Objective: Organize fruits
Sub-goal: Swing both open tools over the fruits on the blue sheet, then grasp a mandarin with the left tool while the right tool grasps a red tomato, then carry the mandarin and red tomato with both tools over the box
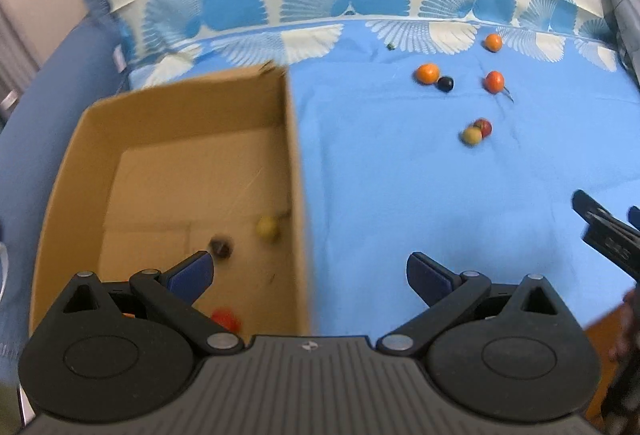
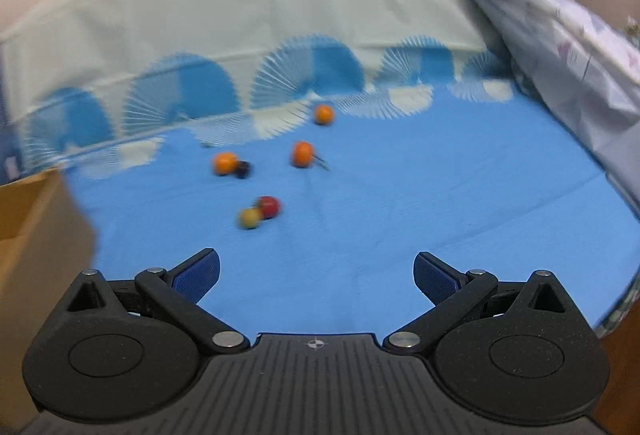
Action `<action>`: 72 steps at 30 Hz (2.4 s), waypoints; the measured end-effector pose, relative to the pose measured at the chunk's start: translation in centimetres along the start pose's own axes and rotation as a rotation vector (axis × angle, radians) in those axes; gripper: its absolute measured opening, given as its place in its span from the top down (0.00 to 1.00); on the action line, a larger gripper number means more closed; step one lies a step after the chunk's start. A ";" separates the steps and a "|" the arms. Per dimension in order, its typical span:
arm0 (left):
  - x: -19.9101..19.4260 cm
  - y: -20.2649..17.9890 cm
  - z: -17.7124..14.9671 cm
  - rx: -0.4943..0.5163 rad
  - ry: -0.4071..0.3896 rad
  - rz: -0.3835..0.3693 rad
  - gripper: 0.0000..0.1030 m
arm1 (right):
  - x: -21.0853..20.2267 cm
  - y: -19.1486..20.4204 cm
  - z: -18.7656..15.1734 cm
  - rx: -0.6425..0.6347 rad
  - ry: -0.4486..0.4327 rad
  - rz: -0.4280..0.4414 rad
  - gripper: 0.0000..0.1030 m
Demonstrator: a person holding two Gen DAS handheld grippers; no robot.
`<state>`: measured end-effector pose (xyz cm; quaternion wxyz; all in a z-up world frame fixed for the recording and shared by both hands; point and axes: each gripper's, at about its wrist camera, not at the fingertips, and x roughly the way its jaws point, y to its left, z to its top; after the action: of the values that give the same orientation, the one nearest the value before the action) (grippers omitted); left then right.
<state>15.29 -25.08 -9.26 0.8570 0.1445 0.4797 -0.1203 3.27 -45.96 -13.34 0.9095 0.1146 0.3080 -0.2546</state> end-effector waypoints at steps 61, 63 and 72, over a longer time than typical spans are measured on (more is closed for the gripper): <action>-0.3 6.2 6.8 -0.131 -0.074 -0.271 0.62 | -4.2 9.6 2.4 -0.096 -0.070 0.395 0.71; -2.5 8.4 5.1 -0.159 -0.078 -0.261 0.62 | -6.5 11.1 1.7 -0.109 -0.054 0.441 0.71; -10.2 15.6 -2.0 -0.261 -0.146 -0.246 0.62 | -14.6 16.0 -1.2 -0.167 -0.005 0.539 0.71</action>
<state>13.90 -9.17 0.51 0.8799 -0.0367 0.4417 -0.1713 1.30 -26.28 -4.39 0.9515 0.1166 0.2840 0.0227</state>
